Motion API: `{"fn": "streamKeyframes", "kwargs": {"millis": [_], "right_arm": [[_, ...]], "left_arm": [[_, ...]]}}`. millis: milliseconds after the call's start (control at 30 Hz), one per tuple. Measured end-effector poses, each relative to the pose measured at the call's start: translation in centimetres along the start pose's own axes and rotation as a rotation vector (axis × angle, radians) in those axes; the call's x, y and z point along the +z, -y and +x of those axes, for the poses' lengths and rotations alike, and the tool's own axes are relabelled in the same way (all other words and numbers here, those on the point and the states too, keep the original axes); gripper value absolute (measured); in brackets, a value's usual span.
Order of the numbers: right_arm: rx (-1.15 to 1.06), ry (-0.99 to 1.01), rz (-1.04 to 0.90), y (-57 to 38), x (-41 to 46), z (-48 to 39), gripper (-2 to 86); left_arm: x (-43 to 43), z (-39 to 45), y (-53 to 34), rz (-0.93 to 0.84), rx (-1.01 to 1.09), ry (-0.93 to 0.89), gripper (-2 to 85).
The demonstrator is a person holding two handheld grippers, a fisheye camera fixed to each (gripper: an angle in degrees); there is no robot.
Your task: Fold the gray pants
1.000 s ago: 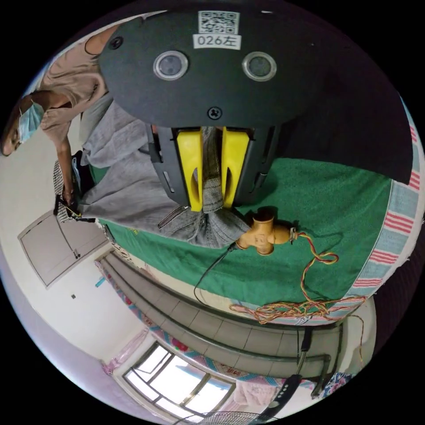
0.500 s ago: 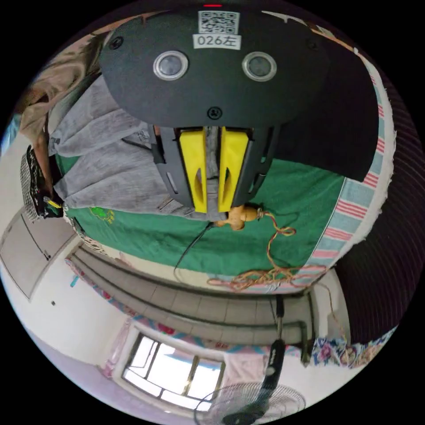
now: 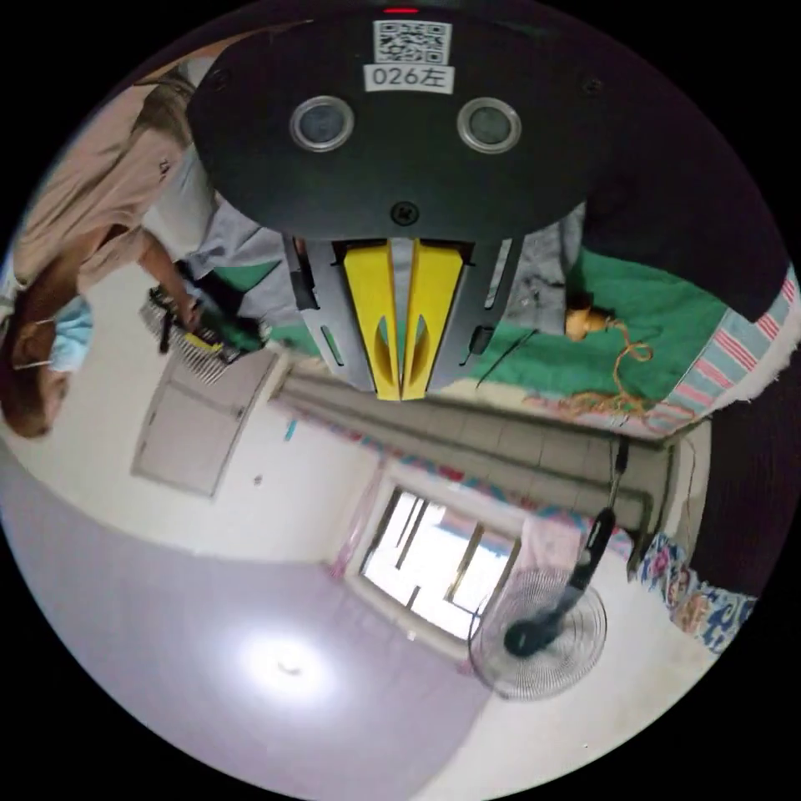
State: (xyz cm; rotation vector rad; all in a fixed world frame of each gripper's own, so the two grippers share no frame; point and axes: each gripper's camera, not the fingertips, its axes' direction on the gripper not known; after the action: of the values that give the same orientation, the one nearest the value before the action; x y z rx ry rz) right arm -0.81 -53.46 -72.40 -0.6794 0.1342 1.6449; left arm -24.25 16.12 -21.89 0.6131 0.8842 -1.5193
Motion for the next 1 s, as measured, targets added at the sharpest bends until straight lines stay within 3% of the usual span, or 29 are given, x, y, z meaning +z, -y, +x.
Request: {"fn": "streamKeyframes", "kwargs": {"millis": [67,133,200,267,367,433,533,700,867,1000], "right_arm": [[0.135,0.220,0.136,-3.3,-7.1,4.4,-1.2],[0.169,0.283,0.160,-6.1,-11.0,6.9,-1.2],[0.148,0.247,0.122,-8.9,-14.2,8.8,-1.1],[0.154,0.156,0.078,-13.1,-17.5,11.3,-0.9],[0.287,0.157,-0.018,-19.2,-19.9,15.6,-0.3],[0.392,0.145,-0.097,-23.0,-20.4,18.1,1.1],[0.602,0.094,-0.251,-29.7,-20.5,22.1,6.3],[0.898,0.342,-0.352,-38.4,-20.2,27.0,12.1],[1.182,0.709,-0.325,-44.1,-18.0,31.3,18.8],[1.176,0.858,-0.275,-43.9,-16.6,33.1,18.8]], "left_arm": [[-6.8,1.5,-1.4,0.258,-0.033,-0.176,-1.0],[-13.9,2.3,-3.7,0.502,-0.074,-0.354,-0.9],[-17.9,2.8,-5.1,0.524,-0.082,-0.393,-0.9],[-20.8,3.7,-6.3,0.425,-0.080,-0.332,-0.8],[-23.4,4.7,-9.5,0.243,-0.139,-0.034,0.2],[-24.2,4.0,-12.7,0.122,-0.223,0.150,7.5],[-24.6,1.8,-16.7,0.055,-0.400,0.222,15.5],[-24.6,-0.5,-20.9,-0.015,-0.577,0.318,18.6],[-23.9,-0.8,-21.2,-0.044,-0.592,0.338,21.0],[-21.5,-1.9,-19.4,-0.111,-0.576,0.319,22.8]]}}
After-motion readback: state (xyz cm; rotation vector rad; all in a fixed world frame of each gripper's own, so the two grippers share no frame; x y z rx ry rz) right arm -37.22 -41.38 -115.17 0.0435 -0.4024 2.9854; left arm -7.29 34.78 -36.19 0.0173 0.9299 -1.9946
